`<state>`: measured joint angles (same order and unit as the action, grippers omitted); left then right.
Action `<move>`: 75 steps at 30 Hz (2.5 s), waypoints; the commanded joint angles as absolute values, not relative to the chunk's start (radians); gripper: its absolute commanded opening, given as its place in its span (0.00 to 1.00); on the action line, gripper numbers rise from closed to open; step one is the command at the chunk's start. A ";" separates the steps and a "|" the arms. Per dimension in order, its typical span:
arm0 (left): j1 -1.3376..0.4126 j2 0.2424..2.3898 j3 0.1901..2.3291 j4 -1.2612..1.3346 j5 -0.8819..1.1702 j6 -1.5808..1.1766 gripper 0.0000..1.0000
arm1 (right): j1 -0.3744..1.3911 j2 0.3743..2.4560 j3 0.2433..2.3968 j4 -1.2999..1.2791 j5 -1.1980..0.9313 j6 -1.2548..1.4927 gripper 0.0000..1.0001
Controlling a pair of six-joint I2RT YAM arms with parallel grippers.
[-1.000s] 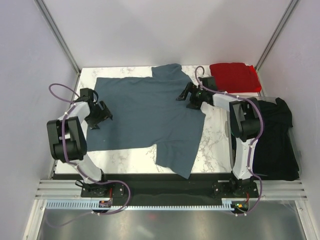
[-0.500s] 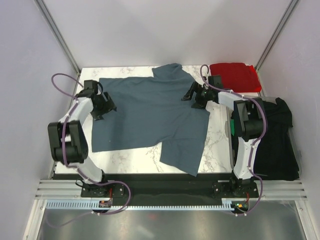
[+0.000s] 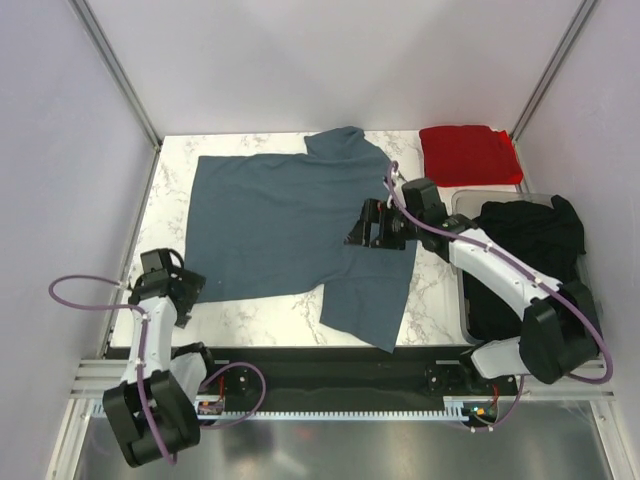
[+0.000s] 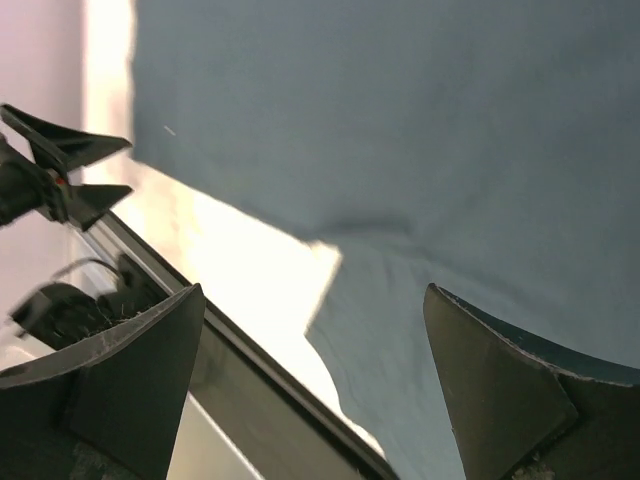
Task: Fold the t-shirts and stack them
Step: Flatten the tshirt out, then fold the tshirt
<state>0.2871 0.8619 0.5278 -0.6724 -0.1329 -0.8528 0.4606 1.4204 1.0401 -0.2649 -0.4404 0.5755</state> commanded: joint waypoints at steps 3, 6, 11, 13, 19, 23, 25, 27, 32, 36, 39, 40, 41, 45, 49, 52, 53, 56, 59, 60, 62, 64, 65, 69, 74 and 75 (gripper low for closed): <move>0.393 0.923 0.462 -0.588 -0.101 -0.939 0.86 | 0.456 1.258 0.911 -0.414 -0.374 0.569 0.98; 0.397 0.955 0.457 -0.562 -0.126 -0.940 0.85 | 0.454 1.181 0.887 -0.469 -0.341 0.566 0.98; 0.397 1.005 0.420 -0.509 -0.163 -0.942 0.82 | 0.454 1.100 0.832 -0.528 -0.310 0.563 0.98; 0.399 1.034 0.413 -0.477 -0.169 -0.937 0.81 | 0.456 1.069 0.809 -0.560 -0.279 0.564 0.98; 0.400 1.112 0.419 -0.385 -0.144 -0.920 0.77 | 0.456 0.968 0.769 -0.646 -0.161 0.574 0.98; 0.400 1.173 0.439 -0.333 -0.077 -0.922 0.42 | 0.456 0.951 0.750 -0.728 -0.132 0.590 0.98; 0.399 1.184 0.451 -0.328 -0.049 -0.920 0.25 | 0.457 0.948 0.726 -0.755 -0.127 0.612 0.98; 0.400 1.175 0.465 -0.333 -0.037 -0.916 0.07 | 0.463 0.936 0.690 -0.762 -0.129 0.664 0.97; 0.399 1.112 0.489 -0.362 -0.014 -0.902 0.02 | 0.619 0.920 0.568 -0.735 -0.106 0.776 0.89; 0.400 1.069 0.511 -0.416 -0.005 -0.890 0.02 | 0.716 0.922 0.497 -0.698 -0.090 0.871 0.82; 0.399 1.034 0.517 -0.425 -0.005 -0.888 0.02 | 0.776 0.945 0.468 -0.640 -0.081 0.896 0.77; 0.399 1.025 0.518 -0.431 0.026 -0.884 0.02 | 0.790 0.965 0.462 -0.623 -0.078 0.905 0.76; 0.402 1.022 0.525 -0.436 0.028 -0.884 0.02 | 0.796 0.976 0.456 -0.591 -0.078 0.907 0.74; 0.400 1.014 0.535 -0.454 0.034 -0.873 0.02 | 0.836 1.041 0.442 -0.520 -0.081 0.930 0.67; 0.402 1.008 0.540 -0.466 0.026 -0.848 0.02 | 0.857 1.088 0.437 -0.489 -0.071 0.933 0.65; 0.402 1.003 0.534 -0.466 0.022 -0.839 0.02 | 0.864 1.101 0.426 -0.453 -0.069 0.940 0.60; 0.402 1.003 0.532 -0.468 0.020 -0.836 0.02 | 0.864 1.104 0.425 -0.453 -0.063 0.939 0.58; 0.402 0.997 0.532 -0.471 0.020 -0.828 0.02 | 0.864 1.109 0.425 -0.453 -0.051 0.936 0.42; 0.402 0.983 0.535 -0.477 0.023 -0.818 0.02 | 0.864 1.097 0.423 -0.456 -0.043 0.931 0.20; 0.402 0.980 0.538 -0.488 0.032 -0.813 0.02 | 0.864 1.085 0.426 -0.460 -0.040 0.930 0.09; 0.400 0.966 0.548 -0.497 0.047 -0.807 0.02 | 0.864 1.068 0.439 -0.491 -0.035 0.930 0.00; 0.400 0.947 0.564 -0.523 0.076 -0.787 0.02 | 0.864 1.033 0.491 -0.535 -0.011 0.930 0.00; 0.400 0.940 0.575 -0.534 0.089 -0.773 0.02 | 0.867 1.019 0.518 -0.596 -0.006 0.930 0.00; 0.402 0.922 0.656 -0.586 0.094 -0.721 0.02 | 0.864 1.058 0.830 -0.756 0.112 0.875 0.00; 0.402 0.956 0.791 -0.644 0.103 -0.683 0.02 | 0.809 1.196 1.115 -0.857 0.229 0.731 0.00; 0.402 0.978 0.808 -0.650 0.100 -0.669 0.02 | 0.766 1.241 1.179 -0.861 0.224 0.707 0.00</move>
